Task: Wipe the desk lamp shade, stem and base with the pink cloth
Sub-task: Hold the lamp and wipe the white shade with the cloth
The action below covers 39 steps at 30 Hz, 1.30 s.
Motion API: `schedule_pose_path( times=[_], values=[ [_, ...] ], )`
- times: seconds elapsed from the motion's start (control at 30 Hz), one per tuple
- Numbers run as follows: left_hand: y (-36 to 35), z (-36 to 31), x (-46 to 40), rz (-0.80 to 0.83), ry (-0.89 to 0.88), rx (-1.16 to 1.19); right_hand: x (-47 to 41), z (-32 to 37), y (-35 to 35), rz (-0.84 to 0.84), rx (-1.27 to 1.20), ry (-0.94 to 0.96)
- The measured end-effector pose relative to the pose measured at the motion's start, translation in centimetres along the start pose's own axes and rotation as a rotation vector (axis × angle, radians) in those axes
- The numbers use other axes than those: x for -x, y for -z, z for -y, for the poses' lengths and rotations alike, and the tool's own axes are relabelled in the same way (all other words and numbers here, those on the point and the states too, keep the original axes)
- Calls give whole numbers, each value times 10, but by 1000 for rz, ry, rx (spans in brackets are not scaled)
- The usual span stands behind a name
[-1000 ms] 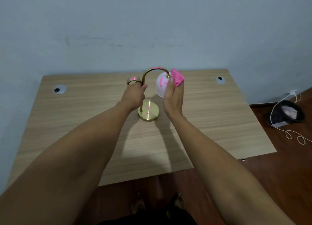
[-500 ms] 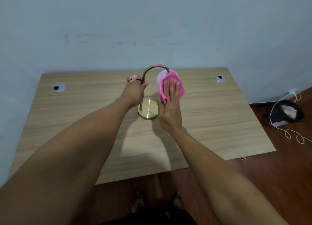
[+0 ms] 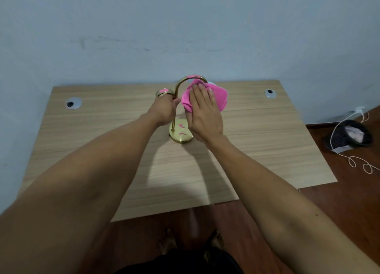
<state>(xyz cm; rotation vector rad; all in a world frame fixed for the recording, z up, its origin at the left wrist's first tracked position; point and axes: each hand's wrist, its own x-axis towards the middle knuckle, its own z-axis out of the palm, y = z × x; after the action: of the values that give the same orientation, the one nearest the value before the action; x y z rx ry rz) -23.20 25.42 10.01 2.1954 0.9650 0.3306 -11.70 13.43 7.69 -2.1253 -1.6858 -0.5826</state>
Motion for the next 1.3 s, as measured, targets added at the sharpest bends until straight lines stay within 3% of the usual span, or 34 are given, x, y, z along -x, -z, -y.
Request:
schedule_pose_path(
  times=[0.2,0.4,0.6,0.77,0.9,1.0,1.17,1.3],
  values=[
    [-3,3,-2,10,65,7,40,-29,6,54,52,285],
    [0,2,0,13,3,16,1,-12,7,89,115,162],
    [-3,5,-3,5,24,2,47,-48,14,179,135,446],
    [-2,3,-2,-2,24,6,8,-29,14,87,112,252],
    [-2,5,-3,2,27,-5,13,-22,5,231,235,398],
    [-4,10,-5,5,33,-1,41,-46,15,234,216,501],
    [-3,8,-5,14,11,-3,14,-32,13,77,207,313],
    [-2,10,-4,23,-17,10,-18,1,9,304,309,298]
  ],
)
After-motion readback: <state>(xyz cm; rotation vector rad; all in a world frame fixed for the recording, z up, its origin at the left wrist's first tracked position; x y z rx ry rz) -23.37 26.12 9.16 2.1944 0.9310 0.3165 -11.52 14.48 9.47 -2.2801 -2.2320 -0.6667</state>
